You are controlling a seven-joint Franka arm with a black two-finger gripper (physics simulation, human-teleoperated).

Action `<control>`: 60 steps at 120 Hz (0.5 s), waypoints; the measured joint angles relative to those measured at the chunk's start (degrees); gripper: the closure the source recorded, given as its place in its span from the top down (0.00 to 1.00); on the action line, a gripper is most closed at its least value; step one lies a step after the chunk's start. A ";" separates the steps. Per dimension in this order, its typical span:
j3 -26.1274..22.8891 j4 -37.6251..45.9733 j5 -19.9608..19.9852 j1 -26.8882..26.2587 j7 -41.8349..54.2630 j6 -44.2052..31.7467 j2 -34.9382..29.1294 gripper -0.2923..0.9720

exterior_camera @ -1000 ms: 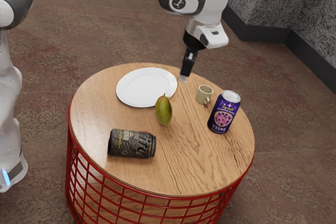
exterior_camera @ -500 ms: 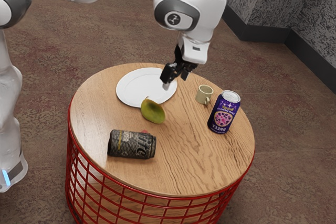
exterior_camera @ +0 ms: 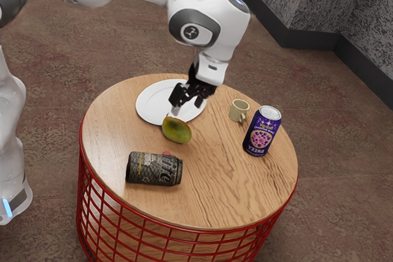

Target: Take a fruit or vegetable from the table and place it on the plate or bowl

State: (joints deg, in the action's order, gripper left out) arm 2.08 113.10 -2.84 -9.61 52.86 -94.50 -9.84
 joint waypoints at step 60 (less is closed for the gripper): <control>2.82 3.50 3.07 2.34 -6.56 -0.78 0.65 0.77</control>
State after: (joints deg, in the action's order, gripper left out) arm 4.90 116.61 0.22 -7.27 46.29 -95.28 -9.20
